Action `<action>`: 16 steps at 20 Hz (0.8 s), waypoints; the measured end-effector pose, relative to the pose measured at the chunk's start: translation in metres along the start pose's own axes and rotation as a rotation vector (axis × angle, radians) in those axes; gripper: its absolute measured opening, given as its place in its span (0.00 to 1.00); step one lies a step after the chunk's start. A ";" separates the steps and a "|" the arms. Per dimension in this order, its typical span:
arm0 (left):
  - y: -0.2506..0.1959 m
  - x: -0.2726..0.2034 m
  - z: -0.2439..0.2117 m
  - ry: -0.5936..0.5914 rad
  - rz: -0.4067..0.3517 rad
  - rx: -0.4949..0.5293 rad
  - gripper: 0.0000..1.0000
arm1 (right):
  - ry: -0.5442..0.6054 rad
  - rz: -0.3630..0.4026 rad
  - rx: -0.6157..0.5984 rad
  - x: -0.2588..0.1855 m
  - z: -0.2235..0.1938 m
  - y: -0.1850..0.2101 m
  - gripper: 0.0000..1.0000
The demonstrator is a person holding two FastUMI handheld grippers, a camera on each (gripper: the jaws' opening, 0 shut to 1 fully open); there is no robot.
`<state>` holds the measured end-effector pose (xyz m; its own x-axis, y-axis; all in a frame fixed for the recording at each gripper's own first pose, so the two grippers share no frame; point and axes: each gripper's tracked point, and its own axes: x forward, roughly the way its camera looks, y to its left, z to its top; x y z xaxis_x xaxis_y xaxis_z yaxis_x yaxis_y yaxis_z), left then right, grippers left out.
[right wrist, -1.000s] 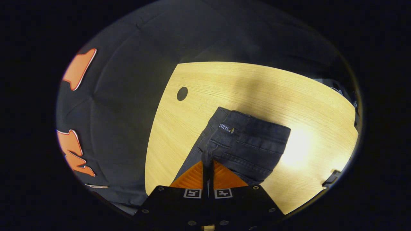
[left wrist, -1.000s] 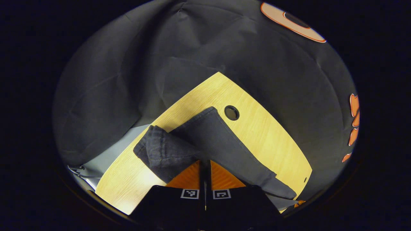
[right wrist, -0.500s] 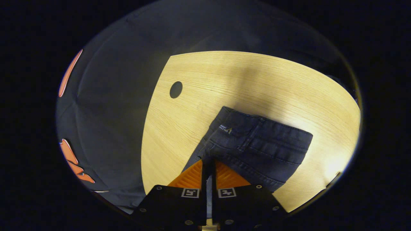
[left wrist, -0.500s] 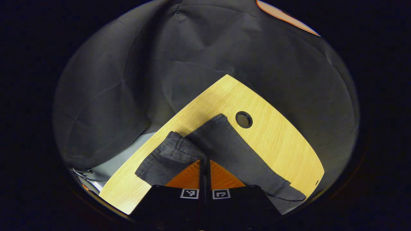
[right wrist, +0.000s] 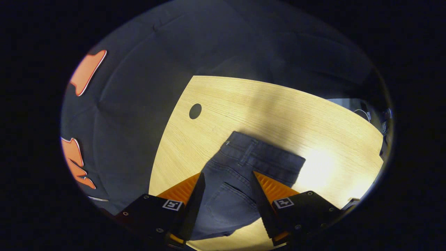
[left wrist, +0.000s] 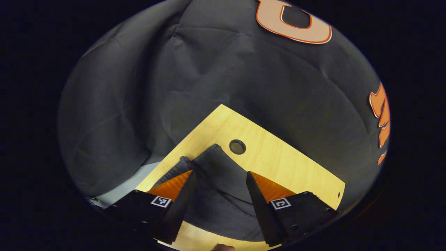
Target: Grasp the waist and the cuffs of the jeans and fold them to make the two legs overlap; first hold the waist and fold one-third of the jeans toward the cuffs, then hold the cuffs and fold the remaining one-third in the same direction to finish folding.
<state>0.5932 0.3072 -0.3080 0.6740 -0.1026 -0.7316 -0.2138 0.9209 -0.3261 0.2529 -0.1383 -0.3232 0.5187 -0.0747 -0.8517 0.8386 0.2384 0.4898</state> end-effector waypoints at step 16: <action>-0.082 -0.168 0.038 -0.592 -0.231 0.317 0.88 | -0.030 -0.113 -0.060 0.026 -0.036 -0.070 0.98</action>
<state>0.5244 0.2633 -0.1352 0.9677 -0.1695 -0.1868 0.1363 0.9745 -0.1780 0.2019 -0.1217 -0.3865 0.4268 -0.1327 -0.8945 0.8811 0.2840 0.3783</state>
